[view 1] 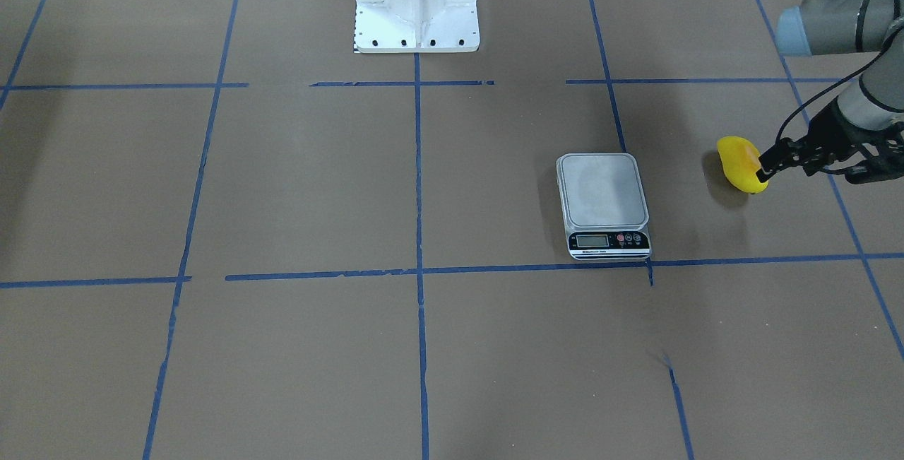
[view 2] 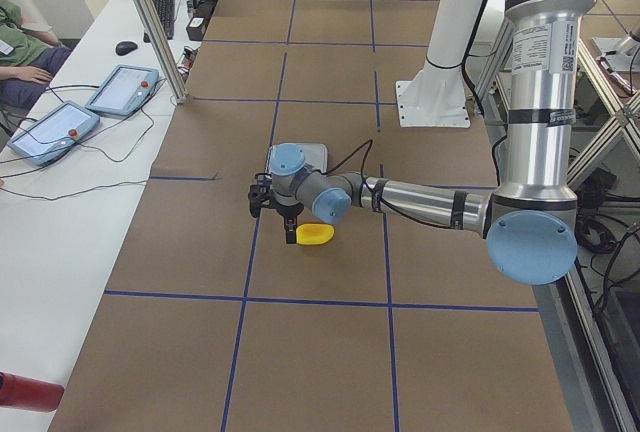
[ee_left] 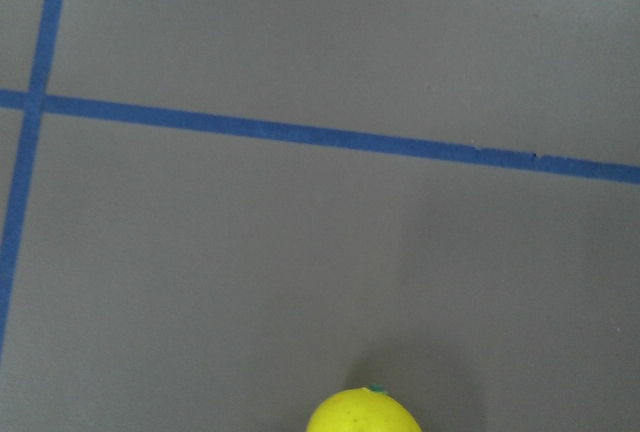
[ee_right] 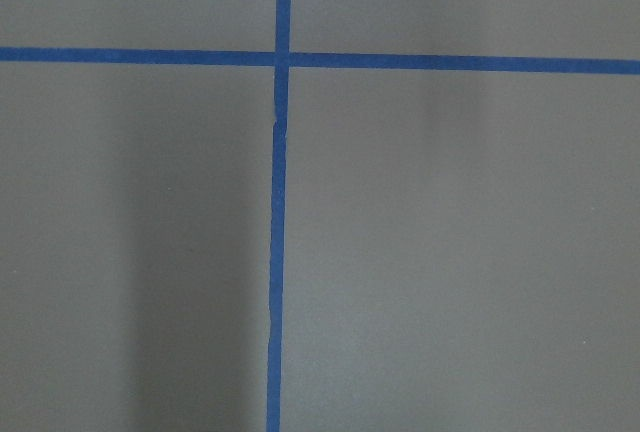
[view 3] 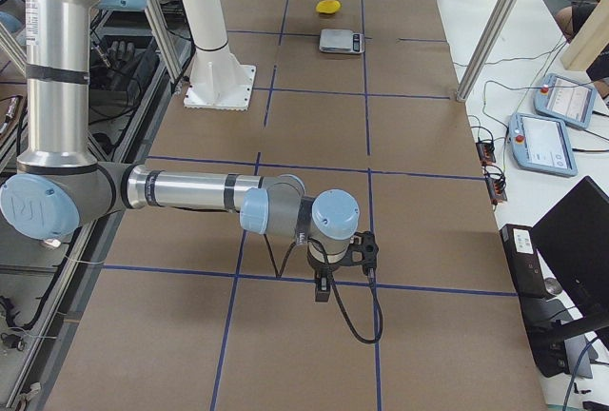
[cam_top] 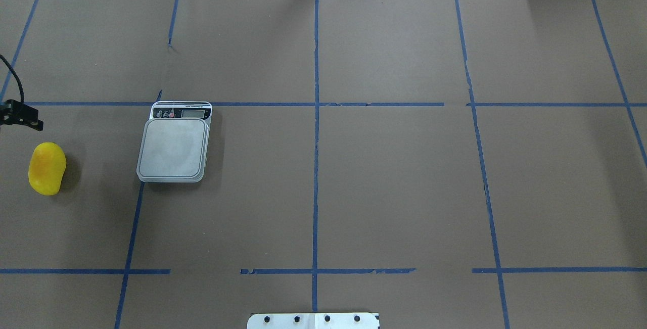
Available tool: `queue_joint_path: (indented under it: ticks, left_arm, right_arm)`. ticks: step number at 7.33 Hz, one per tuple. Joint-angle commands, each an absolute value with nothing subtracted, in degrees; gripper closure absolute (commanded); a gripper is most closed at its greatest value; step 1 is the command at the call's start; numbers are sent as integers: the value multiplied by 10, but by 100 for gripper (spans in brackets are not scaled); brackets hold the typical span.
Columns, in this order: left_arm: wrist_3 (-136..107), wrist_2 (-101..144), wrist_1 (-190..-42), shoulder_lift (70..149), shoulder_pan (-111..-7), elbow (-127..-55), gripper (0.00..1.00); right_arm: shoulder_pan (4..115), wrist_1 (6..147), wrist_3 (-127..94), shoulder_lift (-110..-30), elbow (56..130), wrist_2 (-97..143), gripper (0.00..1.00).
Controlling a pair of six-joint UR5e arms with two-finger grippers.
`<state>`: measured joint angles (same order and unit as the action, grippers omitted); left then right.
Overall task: Weigh mango
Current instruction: 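Lower the left gripper onto the yellow mango and close it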
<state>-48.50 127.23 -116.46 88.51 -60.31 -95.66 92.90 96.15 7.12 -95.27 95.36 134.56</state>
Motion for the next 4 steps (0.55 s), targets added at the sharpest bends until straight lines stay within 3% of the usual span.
queue_joint_path:
  ticks: [1, 4]
  left_arm:
    - [-515, 1253, -1170, 885, -554, -951, 0]
    - [-507, 1252, -1171, 869, -544, -943, 0]
  right_arm:
    - [929, 962, 71, -954, 954, 1346, 0]
    - [929, 962, 71, -953, 954, 1346, 0]
